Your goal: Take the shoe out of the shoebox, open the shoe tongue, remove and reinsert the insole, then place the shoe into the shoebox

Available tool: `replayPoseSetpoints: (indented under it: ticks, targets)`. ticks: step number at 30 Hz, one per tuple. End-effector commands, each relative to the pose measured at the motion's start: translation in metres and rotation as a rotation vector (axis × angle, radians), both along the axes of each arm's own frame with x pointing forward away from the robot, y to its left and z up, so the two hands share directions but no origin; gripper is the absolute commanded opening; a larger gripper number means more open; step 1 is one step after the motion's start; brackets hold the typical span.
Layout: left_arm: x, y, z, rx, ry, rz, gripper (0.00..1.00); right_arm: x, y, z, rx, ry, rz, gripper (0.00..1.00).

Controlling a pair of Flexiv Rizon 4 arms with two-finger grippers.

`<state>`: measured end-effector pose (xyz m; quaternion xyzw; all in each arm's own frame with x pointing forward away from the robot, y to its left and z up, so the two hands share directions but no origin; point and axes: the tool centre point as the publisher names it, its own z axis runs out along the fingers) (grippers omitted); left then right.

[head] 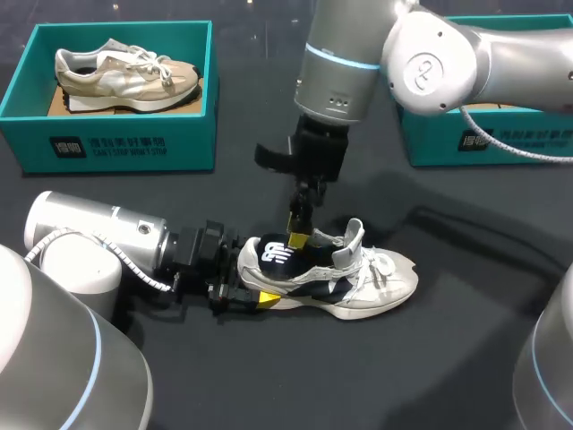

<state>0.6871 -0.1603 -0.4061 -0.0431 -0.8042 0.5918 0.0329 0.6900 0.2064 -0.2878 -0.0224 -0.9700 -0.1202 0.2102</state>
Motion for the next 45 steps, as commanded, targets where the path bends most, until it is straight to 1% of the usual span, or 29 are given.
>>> replayPoseSetpoints:
  ticks: [1, 5, 9, 10, 12, 13, 14, 15, 20, 21, 22, 26, 30, 32, 34, 36, 45]
  targets:
    - [0.0, -0.001, -0.002, 0.002, -0.001, 0.001, 0.0, 0.002, 0.005, -0.008, -0.017, 0.048, 0.009, 0.45]
    - [0.0, -0.001, -0.002, 0.002, -0.001, 0.001, 0.0, 0.001, 0.003, -0.011, -0.015, 0.074, 0.015, 0.46]
    - [0.0, -0.001, -0.002, 0.002, -0.001, 0.001, 0.0, -0.001, 0.003, -0.013, 0.014, 0.1, 0.036, 0.44]
    - [0.0, -0.001, -0.002, 0.002, -0.001, 0.001, 0.0, -0.002, 0.003, -0.014, 0.025, 0.108, 0.043, 0.41]
    - [0.0, -0.001, -0.002, 0.002, -0.001, 0.001, 0.0, -0.004, 0.002, -0.017, 0.051, 0.122, 0.055, 0.27]
    - [0.0, -0.001, -0.002, 0.002, -0.001, 0.001, 0.0, -0.006, 0.002, -0.017, 0.061, 0.127, 0.06, 0.18]
    - [0.0, -0.001, -0.002, 0.002, -0.001, 0.001, 0.0, -0.007, 0.002, -0.019, 0.066, 0.131, 0.061, 0.05]
    - [0.0, -0.001, -0.002, 0.002, -0.001, 0.001, 0.0, -0.008, 0.001, -0.02, 0.078, 0.136, 0.067, 0.0]
    - [0.0, -0.001, -0.002, 0.002, -0.001, 0.001, 0.0, -0.012, -0.003, -0.021, 0.116, 0.142, 0.082, 0.0]
    - [0.0, -0.001, -0.002, 0.002, -0.001, 0.001, 0.0, -0.013, -0.005, -0.02, 0.152, 0.141, 0.101, 0.0]
    - [0.0, -0.001, -0.002, 0.002, -0.001, 0.001, 0.0, -0.013, -0.007, -0.018, 0.162, 0.138, 0.105, 0.0]
    - [0.0, -0.001, -0.002, 0.002, -0.001, 0.001, 0.0, -0.014, -0.013, -0.012, 0.243, 0.1, 0.152, 0.0]
    - [0.0, -0.001, -0.002, 0.002, -0.001, 0.001, 0.0, -0.014, -0.013, -0.006, 0.312, 0.08, 0.216, 0.0]
    - [0.0, -0.001, -0.002, 0.002, -0.001, 0.001, 0.0, -0.014, -0.013, -0.005, 0.309, 0.073, 0.219, 0.0]
    - [0.0, -0.001, -0.002, 0.002, -0.001, 0.001, 0.0, -0.013, -0.01, -0.003, 0.328, 0.064, 0.256, 0.0]
    - [0.0, -0.001, -0.002, 0.002, -0.001, 0.001, 0.0, -0.013, -0.006, -0.002, 0.322, 0.06, 0.269, 0.0]
    - [0.0, -0.001, -0.002, 0.002, -0.001, 0.001, 0.0, -0.014, 0.024, 0.002, 0.29, 0.061, 0.369, 0.0]
